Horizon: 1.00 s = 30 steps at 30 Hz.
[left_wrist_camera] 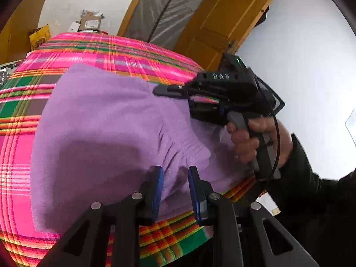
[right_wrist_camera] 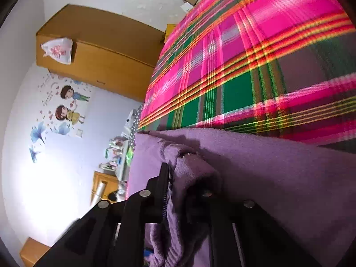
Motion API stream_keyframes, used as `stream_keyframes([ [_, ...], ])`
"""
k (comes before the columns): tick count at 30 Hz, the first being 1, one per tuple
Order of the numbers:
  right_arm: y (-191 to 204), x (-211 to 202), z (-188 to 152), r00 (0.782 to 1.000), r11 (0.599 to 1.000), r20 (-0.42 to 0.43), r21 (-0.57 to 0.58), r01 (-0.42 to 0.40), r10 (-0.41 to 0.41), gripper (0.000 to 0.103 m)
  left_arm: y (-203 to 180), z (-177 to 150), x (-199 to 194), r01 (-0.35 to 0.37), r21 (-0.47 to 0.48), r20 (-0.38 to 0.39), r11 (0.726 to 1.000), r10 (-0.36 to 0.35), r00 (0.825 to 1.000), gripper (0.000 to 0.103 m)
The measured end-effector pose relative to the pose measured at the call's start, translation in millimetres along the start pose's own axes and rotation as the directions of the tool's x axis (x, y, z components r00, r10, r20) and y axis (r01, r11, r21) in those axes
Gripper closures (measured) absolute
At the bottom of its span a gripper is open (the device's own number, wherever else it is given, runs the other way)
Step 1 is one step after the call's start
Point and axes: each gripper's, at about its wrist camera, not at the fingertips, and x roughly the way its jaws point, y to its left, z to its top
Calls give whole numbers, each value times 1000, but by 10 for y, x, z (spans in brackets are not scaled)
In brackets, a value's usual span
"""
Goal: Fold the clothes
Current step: 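Press the folded sweatshirt end down onto the body with both grippers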
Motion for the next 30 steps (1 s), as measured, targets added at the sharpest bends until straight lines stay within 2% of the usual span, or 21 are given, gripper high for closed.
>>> stream_keyframes([
  [5, -17, -88, -2, 1000, 1000, 14, -21, 2, -2, 80, -28, 158, 176, -46, -7, 0, 999, 46, 999, 80],
  [11, 22, 5, -7, 999, 998, -32, -61, -12, 10, 79, -177, 143, 357, -76, 68, -29, 995, 78, 997, 80],
  [15, 11, 76, 53, 999, 995, -17, -93, 27, -29, 95, -159, 87, 352, -68, 59, -25, 996, 69, 997, 80],
  [17, -21, 97, 65, 999, 995, -10, -93, 33, -34, 96, -127, 79, 346, -54, 41, -29, 998, 55, 998, 80],
  [21, -47, 107, 59, 999, 992, 5, -112, 53, -53, 100, -163, 69, 350, -64, 63, -25, 996, 65, 998, 79],
  [26, -117, 118, 80, 1000, 997, -1, -73, 16, -16, 100, -203, 41, 321, -79, 71, -15, 994, 80, 997, 80],
  [30, -90, 10, 25, 999, 997, -13, -64, 32, -33, 90, -203, -18, 219, -84, 66, -14, 994, 85, 996, 80],
])
